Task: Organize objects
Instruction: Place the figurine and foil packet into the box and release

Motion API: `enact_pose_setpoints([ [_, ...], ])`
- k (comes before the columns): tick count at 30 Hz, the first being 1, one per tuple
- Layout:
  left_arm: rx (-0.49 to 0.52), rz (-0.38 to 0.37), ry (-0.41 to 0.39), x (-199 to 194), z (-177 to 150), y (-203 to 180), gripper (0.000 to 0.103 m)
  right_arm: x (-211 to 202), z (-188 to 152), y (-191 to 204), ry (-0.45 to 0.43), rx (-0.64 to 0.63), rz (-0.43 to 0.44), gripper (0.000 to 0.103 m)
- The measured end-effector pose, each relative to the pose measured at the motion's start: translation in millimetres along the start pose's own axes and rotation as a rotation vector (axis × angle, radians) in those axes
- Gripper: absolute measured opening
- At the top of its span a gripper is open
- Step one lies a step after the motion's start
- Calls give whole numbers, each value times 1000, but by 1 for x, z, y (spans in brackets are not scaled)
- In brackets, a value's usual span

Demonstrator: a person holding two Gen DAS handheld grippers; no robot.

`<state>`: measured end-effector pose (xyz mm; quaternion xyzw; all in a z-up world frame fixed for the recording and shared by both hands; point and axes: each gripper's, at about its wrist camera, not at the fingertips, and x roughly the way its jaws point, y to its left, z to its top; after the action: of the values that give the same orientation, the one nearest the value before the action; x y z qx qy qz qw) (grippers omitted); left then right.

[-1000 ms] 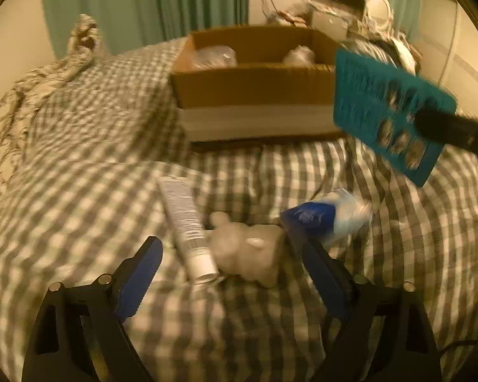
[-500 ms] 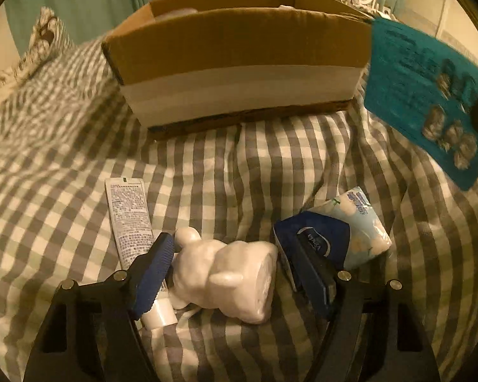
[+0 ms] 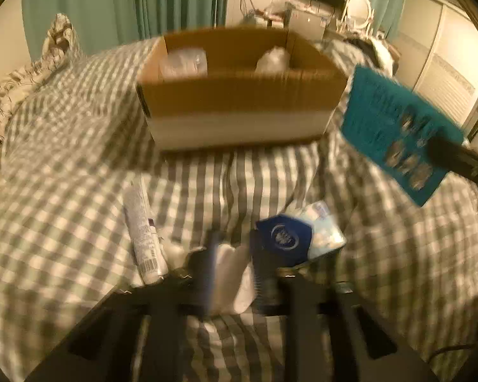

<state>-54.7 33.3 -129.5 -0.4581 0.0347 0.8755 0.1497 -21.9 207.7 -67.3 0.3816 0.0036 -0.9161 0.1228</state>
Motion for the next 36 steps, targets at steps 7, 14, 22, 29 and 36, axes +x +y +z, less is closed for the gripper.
enact_pose_setpoints([
  [7,8,17,-40,-26,14,10,2,-13,8,13,-37,-42,4,6],
  [14,32,36,-22,-12,-2,14,4,-5,5,12,-24,-40,-1,6],
  [22,106,63,17,20,-16,3,65,7,4,7,0,-45,-1,7],
  [29,157,51,116,64,-9,-5,65,21,1,2,34,-31,8,7],
  [36,137,25,163,83,1,0,65,21,-1,5,40,-31,20,7],
])
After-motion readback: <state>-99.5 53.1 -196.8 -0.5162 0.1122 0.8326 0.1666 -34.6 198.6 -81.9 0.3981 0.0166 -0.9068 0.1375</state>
